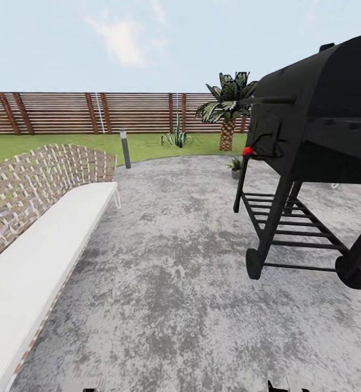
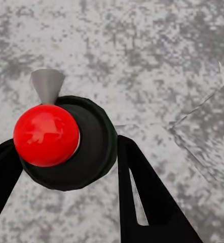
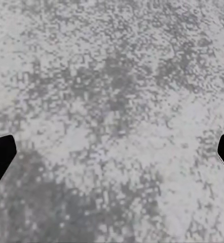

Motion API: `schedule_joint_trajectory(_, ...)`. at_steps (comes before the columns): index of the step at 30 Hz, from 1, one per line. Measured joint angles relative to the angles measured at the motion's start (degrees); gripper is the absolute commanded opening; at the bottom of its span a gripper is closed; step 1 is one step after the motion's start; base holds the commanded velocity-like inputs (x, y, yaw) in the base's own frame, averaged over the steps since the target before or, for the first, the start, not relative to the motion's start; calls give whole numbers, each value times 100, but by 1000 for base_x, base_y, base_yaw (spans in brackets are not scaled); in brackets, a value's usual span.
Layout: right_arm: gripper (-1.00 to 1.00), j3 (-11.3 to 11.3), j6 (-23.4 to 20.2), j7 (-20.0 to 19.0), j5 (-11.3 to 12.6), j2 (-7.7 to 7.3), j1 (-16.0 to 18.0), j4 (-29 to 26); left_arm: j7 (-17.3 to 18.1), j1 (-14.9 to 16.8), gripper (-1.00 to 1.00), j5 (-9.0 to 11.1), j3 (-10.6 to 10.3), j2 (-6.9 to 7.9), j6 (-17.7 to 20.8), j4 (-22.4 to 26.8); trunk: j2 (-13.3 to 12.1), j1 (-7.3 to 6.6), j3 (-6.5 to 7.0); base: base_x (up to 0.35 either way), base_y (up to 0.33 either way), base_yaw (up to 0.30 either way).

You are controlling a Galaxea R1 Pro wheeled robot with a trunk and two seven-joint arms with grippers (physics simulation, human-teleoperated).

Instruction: Pick up the pesticide atomizer in the garden and spray insectifuge to fully cover both potted plants in the garden.

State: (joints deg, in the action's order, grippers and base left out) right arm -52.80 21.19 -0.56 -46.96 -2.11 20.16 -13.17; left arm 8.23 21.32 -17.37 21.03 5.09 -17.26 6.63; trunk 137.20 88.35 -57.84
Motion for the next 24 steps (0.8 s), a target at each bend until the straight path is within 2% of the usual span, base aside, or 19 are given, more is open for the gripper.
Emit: schedule_joint_trajectory(24,100,2,0,0,0,0,0,1,0,0,-100,0,0,0,-1,1,0,0,0,339,0,0)
